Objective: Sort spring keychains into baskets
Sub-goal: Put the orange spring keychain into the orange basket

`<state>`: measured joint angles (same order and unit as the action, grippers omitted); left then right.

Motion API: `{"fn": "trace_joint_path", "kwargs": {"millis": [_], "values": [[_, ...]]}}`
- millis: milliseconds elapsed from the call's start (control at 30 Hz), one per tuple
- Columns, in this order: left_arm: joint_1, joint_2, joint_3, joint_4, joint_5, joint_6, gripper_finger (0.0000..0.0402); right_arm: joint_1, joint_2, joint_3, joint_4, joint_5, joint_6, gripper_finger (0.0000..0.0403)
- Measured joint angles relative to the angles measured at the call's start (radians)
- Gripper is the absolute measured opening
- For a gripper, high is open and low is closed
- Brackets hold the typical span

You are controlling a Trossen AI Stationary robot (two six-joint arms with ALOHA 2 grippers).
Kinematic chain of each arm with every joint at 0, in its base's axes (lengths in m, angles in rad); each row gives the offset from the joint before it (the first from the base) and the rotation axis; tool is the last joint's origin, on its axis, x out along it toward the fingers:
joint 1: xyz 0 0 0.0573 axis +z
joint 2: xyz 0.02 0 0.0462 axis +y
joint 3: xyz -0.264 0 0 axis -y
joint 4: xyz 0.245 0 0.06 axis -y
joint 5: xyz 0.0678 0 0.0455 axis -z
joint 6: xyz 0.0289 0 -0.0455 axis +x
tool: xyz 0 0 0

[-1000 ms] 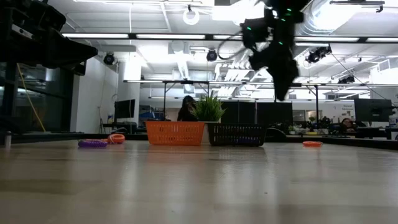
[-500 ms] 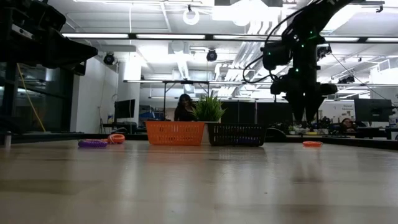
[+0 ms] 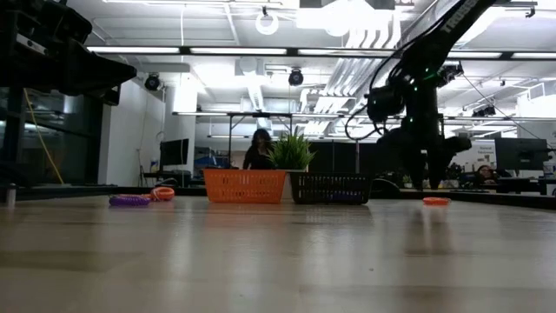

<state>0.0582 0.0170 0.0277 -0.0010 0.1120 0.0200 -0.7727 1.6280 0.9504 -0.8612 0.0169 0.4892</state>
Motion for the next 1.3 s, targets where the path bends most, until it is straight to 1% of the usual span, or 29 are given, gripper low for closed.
{"fn": "trace_joint_path", "kwargs": {"millis": [400,600,733,1100,1200,1300], "values": [[0.000,0.000,0.000,0.000,0.000,0.000,0.0001,-0.018,0.107,0.000,0.039,-0.025,-0.024,0.0179],[0.000,0.000,0.000,0.000,0.000,0.000,0.0001,-0.019,0.130,0.005,0.052,-0.070,-0.049,0.0169],[0.000,0.000,0.000,0.000,0.000,0.000,0.0001,-0.014,0.135,0.004,0.050,-0.078,-0.058,0.0142],[0.000,0.000,0.000,0.000,0.000,0.000,0.0001,0.000,0.137,0.003,0.037,-0.087,-0.098,0.0038],[0.000,0.000,0.000,0.000,0.000,0.000,0.0001,0.004,0.137,0.002,0.036,-0.084,-0.098,0.0020],[0.000,0.000,0.000,0.000,0.000,0.000,0.0001,0.010,0.130,0.001,0.034,-0.080,-0.106,0.0015]]}}
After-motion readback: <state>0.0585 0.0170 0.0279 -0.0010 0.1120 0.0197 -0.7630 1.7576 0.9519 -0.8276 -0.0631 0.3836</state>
